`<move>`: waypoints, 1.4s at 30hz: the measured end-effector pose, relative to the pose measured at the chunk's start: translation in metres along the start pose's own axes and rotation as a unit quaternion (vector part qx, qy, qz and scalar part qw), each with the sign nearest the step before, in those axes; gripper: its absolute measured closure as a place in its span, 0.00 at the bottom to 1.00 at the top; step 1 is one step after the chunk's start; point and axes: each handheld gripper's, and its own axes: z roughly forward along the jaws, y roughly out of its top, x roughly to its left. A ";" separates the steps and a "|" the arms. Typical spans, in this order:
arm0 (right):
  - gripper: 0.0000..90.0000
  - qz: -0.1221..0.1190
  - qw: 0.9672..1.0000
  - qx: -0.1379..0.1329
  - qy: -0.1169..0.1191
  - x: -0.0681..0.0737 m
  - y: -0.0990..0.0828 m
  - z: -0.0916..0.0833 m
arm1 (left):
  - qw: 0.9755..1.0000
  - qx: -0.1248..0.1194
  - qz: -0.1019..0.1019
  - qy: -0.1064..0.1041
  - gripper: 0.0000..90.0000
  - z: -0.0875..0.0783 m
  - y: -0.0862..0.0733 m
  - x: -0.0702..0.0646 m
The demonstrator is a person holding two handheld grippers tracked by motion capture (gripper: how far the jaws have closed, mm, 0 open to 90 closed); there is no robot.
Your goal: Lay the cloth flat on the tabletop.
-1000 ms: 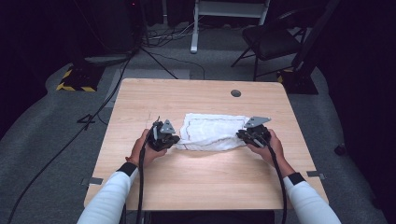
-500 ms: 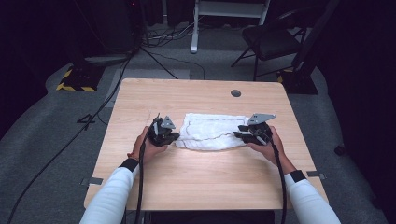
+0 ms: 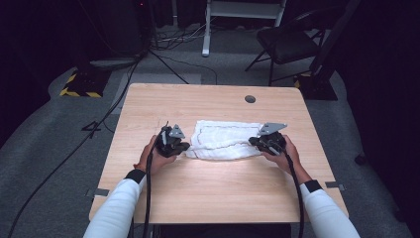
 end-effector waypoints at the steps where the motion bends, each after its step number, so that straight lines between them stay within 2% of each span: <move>1: 0.96 0.001 1.000 -0.004 0.004 0.000 -0.002 -0.005 | 1.000 -0.002 -0.001 -0.001 0.97 -0.003 -0.001 -0.002; 4: 0.96 0.005 1.000 -0.013 0.018 0.002 -0.007 -0.023 | 1.000 -0.017 0.010 -0.001 0.97 -0.012 -0.002 -0.011; 7: 0.96 0.003 0.999 -0.017 0.036 0.008 -0.013 -0.046 | 0.999 -0.030 0.020 -0.016 0.97 -0.023 -0.002 -0.026; 9: 0.96 -0.003 0.999 -0.020 0.046 0.015 -0.021 -0.066 | 0.999 -0.030 0.031 -0.029 0.97 -0.026 -0.006 -0.038; 11: 0.96 -0.007 0.998 -0.017 0.052 0.021 -0.029 -0.077 | 0.998 -0.025 0.036 -0.040 0.97 -0.028 -0.009 -0.046; 15: 0.96 -0.009 0.998 -0.007 0.064 0.034 -0.048 -0.090 | 0.997 -0.016 0.047 -0.064 0.97 -0.028 -0.017 -0.067; 19: 0.96 0.003 0.998 -0.004 0.065 0.042 -0.063 -0.099 | 0.996 0.000 0.064 -0.068 0.97 -0.025 -0.023 -0.090; 22: 0.96 0.006 0.998 0.013 0.060 0.050 -0.076 -0.101 | 0.995 0.010 0.067 -0.078 0.97 -0.023 -0.025 -0.102; 26: 0.96 0.015 0.998 0.026 0.060 0.056 -0.090 -0.102 | 0.994 0.017 0.059 -0.085 0.96 -0.021 -0.028 -0.105; 28: 0.97 0.016 0.998 0.033 0.053 0.058 -0.095 -0.103 | 0.995 0.027 0.048 -0.085 0.93 -0.019 -0.032 -0.105; 32: 0.98 0.034 0.998 0.033 0.045 0.057 -0.107 -0.110 | 0.996 0.039 0.033 -0.079 0.87 -0.019 -0.039 -0.108; 36: 0.94 0.047 0.998 0.027 0.031 0.055 -0.114 -0.115 | 0.997 0.028 0.022 -0.075 0.74 -0.025 -0.042 -0.108; 38: 0.91 0.051 0.998 0.024 0.021 0.053 -0.115 -0.116 | 0.998 0.027 0.015 -0.061 0.62 -0.029 -0.042 -0.107; 42: 0.82 0.058 0.998 0.012 0.014 0.051 -0.113 -0.115 | 0.999 0.009 0.003 -0.044 0.45 -0.033 -0.041 -0.100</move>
